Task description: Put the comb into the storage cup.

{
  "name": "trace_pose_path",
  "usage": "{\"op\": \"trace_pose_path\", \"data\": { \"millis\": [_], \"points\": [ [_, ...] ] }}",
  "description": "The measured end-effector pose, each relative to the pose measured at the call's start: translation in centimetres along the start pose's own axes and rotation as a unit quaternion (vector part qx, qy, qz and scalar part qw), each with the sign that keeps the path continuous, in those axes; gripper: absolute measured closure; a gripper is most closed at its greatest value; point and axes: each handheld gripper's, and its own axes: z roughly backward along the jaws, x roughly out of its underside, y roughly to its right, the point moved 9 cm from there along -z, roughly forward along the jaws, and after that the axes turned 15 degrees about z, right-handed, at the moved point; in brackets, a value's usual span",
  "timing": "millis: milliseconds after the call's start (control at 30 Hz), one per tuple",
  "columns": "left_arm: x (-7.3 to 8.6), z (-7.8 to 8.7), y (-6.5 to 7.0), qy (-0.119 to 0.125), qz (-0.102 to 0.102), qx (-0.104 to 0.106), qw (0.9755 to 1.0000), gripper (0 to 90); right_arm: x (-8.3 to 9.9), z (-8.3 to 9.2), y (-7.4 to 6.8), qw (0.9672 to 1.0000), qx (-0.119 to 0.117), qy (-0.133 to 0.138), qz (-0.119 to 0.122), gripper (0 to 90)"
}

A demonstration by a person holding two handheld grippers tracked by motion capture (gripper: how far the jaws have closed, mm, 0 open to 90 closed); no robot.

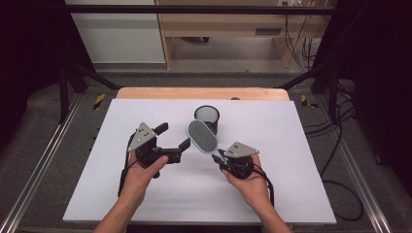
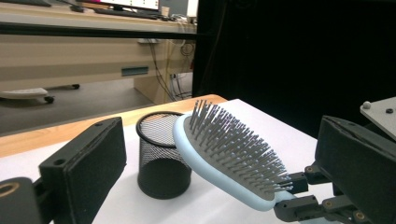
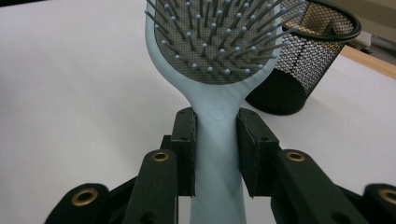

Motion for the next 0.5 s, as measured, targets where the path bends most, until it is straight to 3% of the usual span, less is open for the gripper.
{"op": "trace_pose_path", "data": {
  "millis": [167, 333, 500],
  "points": [
    [-0.2, -0.4, 0.0, 0.0, 0.012, -0.007, 0.9999, 2.0, -0.3, -0.4, 0.7, 0.9992, 0.018, 0.024, -0.026, 69.7],
    [0.3, -1.5, 0.8, -0.005, 0.036, 0.007, 0.9993, 2.0, -0.4, 0.4, 1.4, 0.9977, 0.033, 0.049, -0.032, 69.7],
    [1.0, -2.7, 1.8, -0.017, 0.042, 0.017, 0.9988, 2.1, -0.4, 0.7, 1.6, 0.9968, 0.041, 0.059, -0.034, 69.7]
  ]
}}
